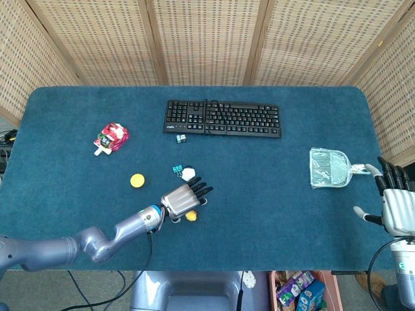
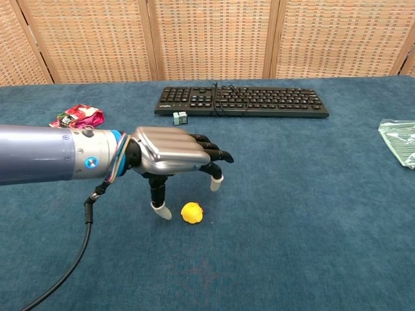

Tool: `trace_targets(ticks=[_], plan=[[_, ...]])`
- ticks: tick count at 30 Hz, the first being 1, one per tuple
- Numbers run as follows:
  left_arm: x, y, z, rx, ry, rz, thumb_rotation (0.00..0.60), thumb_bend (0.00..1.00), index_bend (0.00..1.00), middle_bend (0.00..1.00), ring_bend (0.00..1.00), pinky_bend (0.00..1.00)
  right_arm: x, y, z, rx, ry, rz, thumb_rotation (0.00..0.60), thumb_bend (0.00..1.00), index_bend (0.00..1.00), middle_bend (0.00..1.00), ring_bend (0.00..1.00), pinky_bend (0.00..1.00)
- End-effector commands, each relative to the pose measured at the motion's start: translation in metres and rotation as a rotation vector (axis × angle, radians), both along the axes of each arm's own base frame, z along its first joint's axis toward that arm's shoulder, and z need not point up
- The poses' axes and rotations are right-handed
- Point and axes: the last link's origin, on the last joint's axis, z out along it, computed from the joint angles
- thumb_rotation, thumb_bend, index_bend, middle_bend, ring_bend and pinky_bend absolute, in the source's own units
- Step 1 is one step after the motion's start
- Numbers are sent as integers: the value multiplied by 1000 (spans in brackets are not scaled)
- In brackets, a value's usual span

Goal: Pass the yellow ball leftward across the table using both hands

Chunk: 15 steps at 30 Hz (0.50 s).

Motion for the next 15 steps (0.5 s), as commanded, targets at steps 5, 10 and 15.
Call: trace_targets(ticks=[5,10,15], plan=[[4,-5,-8,-25,-4,8,600,116,357,0,0,0,-1,0,1,-4,-4,-4,600,0,0,0,0,0],[4,-5,-11,-4,-2,-6,600,131,410,0,0,0,-1,0,1,-4,-5,-7,600,0,0,0,0,0],[4,-4,-13,7,-1,-7,600,152,410,0,0,0,-2,0,2,-1,-7,-9,600,0,0,0,0,0]])
